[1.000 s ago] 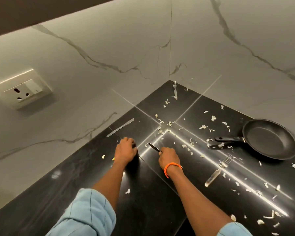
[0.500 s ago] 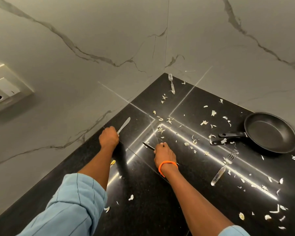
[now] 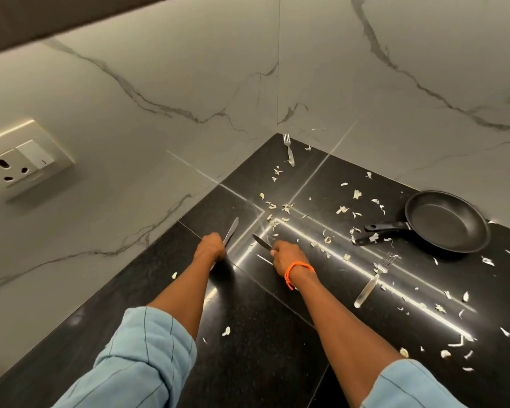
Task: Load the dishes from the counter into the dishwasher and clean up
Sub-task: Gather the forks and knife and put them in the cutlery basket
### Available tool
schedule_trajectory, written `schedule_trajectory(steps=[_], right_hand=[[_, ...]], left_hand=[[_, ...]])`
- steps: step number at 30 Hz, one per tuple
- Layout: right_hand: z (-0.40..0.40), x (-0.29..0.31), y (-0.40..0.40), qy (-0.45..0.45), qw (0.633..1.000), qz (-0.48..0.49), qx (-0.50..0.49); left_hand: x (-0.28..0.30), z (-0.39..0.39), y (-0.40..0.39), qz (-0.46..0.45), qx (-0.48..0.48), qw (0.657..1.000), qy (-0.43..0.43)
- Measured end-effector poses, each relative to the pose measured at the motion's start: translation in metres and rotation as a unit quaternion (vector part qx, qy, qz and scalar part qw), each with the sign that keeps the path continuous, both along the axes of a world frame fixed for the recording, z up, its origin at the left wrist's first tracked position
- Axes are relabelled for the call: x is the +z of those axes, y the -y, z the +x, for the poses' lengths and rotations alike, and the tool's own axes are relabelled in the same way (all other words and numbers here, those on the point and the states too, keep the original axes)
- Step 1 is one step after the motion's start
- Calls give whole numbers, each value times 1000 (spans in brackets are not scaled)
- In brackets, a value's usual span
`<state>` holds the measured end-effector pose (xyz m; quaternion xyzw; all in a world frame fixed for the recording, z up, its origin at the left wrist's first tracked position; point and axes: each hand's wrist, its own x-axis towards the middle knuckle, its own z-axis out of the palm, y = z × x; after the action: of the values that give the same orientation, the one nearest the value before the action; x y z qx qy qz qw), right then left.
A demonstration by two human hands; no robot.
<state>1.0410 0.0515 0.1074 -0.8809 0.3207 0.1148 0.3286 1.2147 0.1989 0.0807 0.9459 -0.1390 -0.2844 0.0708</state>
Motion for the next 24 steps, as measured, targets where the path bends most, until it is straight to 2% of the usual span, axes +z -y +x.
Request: schedule_trajectory(steps=[3,8,14,17,22,24], right_hand=[[-19,6,5,25,999,10,-29],[-65,18,24,77,992,7,-99],[-152,32,42,133,966,39,-218],[-211,45,46,161,949,35,-269],[-313,63,41,215,912,12,-349],[-350,70,36,226,901,8,-371]], left_hand=[[6,-26,9,-51,41,998,4],[20,-78,41,-212,55,976,-10],[52,-180,85,-316,-3,949,18],[63,-231,101,-368,-15,929,-29],[85,-332,118,-387,-40,901,-192],[87,-370,118,-379,-68,893,-232]])
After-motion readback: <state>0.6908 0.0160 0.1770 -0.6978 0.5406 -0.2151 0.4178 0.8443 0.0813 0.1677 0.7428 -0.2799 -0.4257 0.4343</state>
